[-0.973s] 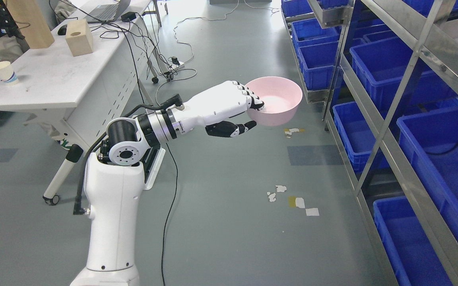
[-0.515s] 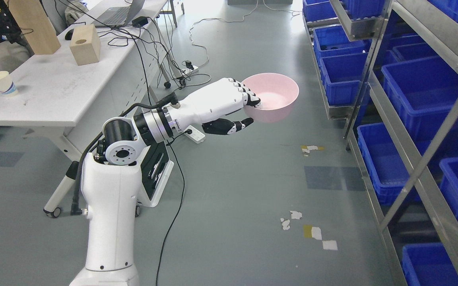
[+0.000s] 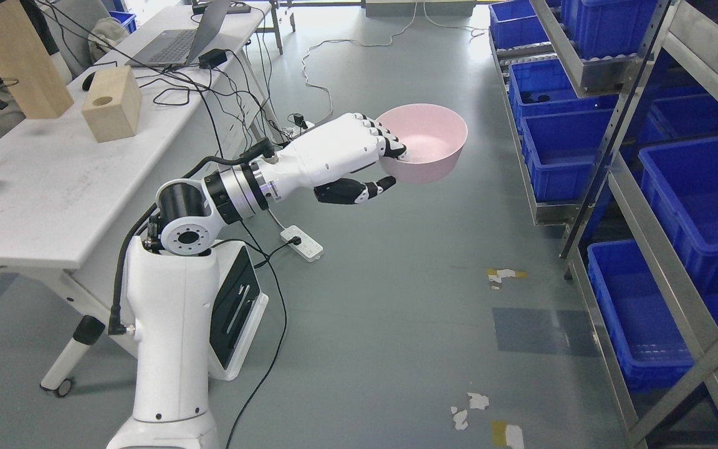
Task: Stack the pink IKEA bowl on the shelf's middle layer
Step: 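Hold the pink bowl raised in the left hand while driving to the shelf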
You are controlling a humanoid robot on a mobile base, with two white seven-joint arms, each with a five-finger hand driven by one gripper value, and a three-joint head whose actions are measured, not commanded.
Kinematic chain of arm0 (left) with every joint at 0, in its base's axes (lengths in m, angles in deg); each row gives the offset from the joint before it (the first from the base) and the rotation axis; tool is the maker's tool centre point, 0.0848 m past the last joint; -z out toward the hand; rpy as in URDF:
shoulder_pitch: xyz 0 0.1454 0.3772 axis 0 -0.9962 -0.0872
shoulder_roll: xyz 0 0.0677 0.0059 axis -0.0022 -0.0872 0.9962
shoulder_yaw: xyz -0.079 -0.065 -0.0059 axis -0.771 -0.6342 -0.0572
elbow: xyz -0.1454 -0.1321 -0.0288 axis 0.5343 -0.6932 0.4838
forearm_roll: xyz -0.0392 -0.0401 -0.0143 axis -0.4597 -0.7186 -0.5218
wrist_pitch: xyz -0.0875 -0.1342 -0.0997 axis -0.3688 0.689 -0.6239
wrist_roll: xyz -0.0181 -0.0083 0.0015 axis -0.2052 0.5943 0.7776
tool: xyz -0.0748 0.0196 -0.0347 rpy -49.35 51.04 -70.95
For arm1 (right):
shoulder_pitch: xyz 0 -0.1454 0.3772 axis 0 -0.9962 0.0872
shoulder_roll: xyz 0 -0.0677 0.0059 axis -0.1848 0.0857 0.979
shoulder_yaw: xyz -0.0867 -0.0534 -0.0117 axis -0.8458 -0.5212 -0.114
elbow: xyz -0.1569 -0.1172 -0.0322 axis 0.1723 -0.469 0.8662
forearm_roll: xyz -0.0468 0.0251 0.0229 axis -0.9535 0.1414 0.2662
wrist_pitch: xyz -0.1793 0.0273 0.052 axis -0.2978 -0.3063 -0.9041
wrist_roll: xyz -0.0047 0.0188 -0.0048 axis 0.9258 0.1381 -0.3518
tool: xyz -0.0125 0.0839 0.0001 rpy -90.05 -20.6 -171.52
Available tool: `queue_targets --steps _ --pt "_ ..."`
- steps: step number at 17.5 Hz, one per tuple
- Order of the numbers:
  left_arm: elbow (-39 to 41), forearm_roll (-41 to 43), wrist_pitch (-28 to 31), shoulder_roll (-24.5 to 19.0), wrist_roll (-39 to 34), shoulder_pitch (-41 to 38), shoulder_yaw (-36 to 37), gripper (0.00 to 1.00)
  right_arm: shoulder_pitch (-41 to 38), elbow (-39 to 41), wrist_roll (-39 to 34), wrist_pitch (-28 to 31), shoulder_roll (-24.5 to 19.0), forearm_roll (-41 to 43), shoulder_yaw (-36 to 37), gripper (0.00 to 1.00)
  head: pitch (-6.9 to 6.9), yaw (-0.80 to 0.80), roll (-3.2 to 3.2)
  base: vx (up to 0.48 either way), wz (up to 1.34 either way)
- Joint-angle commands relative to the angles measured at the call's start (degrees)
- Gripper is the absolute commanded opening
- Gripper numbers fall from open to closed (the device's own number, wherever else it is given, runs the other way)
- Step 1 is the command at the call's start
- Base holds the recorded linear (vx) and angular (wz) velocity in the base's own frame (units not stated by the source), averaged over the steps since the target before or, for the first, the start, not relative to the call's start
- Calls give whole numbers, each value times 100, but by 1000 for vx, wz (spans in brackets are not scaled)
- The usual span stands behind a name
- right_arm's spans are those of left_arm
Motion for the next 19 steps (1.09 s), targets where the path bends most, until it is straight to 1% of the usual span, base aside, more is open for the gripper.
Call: queue_targets --steps 1,5,12,16,19 --pt "22 -8 2 -100 -13 42 37 2 -124 100 3 2 100 0 0 100 0 0 0 357 -44" --pt "22 -44 2 -100 -22 86 125 2 -124 100 3 2 100 0 0 100 0 0 0 287 53" --pt "14 -87 2 -100 -5 183 300 2 -124 100 3 2 100 0 0 100 0 0 0 192 -49" --pt "14 -228 2 -100 -5 227 450 2 -124 100 3 2 100 0 0 100 0 0 0 115 -653" --pt "14 -254 2 -100 -13 297 573 2 -124 100 3 2 100 0 0 100 0 0 0 74 -1083"
